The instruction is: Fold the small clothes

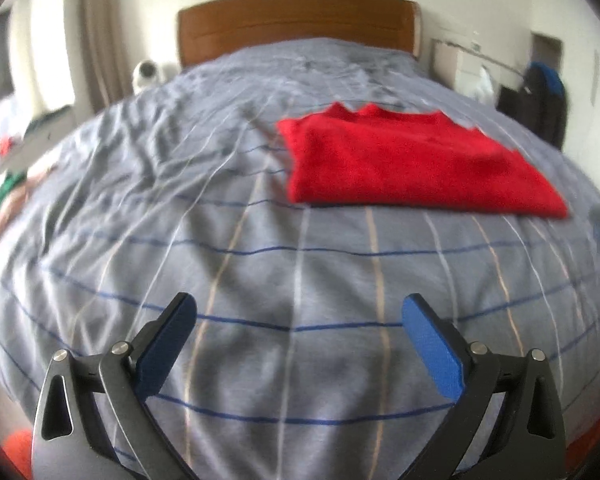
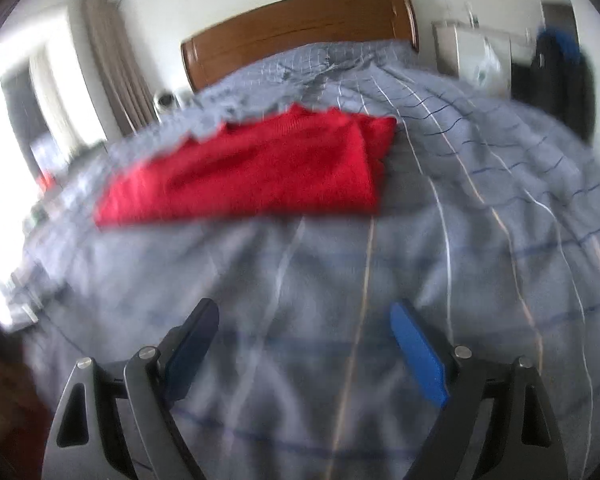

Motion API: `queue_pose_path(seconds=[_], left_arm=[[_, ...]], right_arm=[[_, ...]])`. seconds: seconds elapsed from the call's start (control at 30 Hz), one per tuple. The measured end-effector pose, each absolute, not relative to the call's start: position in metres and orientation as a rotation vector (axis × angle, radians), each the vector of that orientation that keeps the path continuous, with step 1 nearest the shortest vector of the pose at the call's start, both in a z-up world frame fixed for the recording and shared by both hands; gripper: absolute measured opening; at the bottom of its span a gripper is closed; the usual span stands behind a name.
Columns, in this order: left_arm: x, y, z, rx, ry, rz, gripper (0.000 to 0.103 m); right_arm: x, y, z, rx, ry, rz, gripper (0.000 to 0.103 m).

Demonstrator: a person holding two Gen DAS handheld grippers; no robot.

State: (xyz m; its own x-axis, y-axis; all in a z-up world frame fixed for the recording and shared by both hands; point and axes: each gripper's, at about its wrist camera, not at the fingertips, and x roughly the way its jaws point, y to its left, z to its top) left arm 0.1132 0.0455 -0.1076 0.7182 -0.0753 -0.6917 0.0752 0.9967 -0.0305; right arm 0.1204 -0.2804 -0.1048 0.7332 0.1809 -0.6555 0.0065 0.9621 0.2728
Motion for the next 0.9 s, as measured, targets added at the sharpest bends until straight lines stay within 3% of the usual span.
queue_pose_path(seconds=[0.13,0.23,0.33,0.4,0.43,0.73,0.9], left_arm=[[0.11,0.06,-0.095,-0.055,0.737,-0.045,0.102],[0.102,0.069,-0.083,-0.073,0.693,-0.027,0.102],[0.097,0.079,-0.087,-0.063,0.69,-0.019,0.102],[0.102,0.085,-0.097,-0.056,0.724,-0.008,0.102],[0.106,0.09,-0.101,-0.059,0.739,0.003,0.102],[0.127,0.138,-0.111,-0.215,0.757,0.055,0.102],[0.128,0.157,-0.117,-0.288,0.775,0.083,0.102]], right_arm=[[0.193,-0.328,-0.078,0.42,0.776,0.081,0.086],[0.246,-0.353,-0.091,0.536,0.865,0.066,0.069],[0.275,-0.358,-0.115,0.624,0.941,0.037,0.069],[0.285,-0.351,-0.127,0.672,0.962,0.096,0.05],[0.288,-0.343,-0.129,0.638,0.994,0.091,0.007],[0.313,-0.21,-0.021,0.476,0.891,0.301,0.009],[0.342,-0.097,-0.032,0.376,0.939,0.424,0.009]])
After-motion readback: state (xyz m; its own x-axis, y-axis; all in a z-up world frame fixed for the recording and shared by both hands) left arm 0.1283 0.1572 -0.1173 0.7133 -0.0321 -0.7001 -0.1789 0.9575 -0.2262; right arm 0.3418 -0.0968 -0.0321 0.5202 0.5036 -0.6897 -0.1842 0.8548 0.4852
